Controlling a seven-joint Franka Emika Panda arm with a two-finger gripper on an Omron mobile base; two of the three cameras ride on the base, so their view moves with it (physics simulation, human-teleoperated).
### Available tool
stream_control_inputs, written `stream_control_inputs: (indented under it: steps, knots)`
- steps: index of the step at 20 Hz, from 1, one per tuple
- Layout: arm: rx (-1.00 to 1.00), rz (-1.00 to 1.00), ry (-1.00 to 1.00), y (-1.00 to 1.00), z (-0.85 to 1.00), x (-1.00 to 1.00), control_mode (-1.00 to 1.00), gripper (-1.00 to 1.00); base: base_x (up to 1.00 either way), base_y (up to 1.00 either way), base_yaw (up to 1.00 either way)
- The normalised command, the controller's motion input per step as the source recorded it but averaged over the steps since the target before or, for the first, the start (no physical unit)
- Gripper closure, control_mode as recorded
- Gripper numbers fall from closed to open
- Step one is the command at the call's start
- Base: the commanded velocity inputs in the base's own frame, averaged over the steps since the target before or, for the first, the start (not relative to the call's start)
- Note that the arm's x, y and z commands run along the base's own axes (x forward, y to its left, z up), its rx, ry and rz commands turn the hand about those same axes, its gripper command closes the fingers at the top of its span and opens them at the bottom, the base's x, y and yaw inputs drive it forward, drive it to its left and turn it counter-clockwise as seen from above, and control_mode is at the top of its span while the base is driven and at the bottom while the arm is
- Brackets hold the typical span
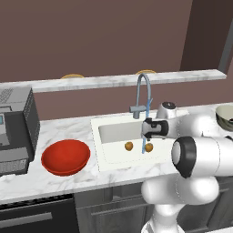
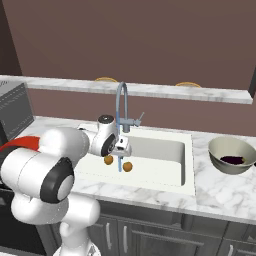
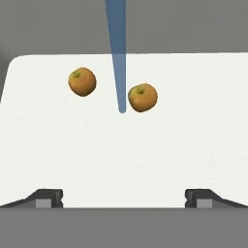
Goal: Pick the apples from the sink and place them in one bowl. Place the eggplant in the other bowl. Then turn off the sink faucet.
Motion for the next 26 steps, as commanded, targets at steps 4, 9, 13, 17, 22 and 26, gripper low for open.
stream_control_inputs:
  steps: [4,9,13,17,22,26]
  knots:
    - [0.03,0.00,0.00,-0.07,-0.19,0.15,-1.00,-1.00,0.00,0.00,0.00]
    - [0.03,0.00,0.00,-0.07,-0.21,0.15,-1.00,-1.00,0.00,0.00,0.00]
    - [0.02,0.00,0.00,-0.03,-0.25,0.16,-1.00,-1.00,0.00,0.00,0.00]
    - [0.01,0.00,0.00,-0.03,-0.27,0.17,-1.00,-1.00,0.00,0.00,0.00]
    - [0.00,0.00,0.00,-0.02,-0.26,0.16,-1.00,-1.00,0.00,0.00,0.00]
    - [0.01,0.00,0.00,-0.05,-0.18,0.16,-1.00,-1.00,0.00,0.00,0.00]
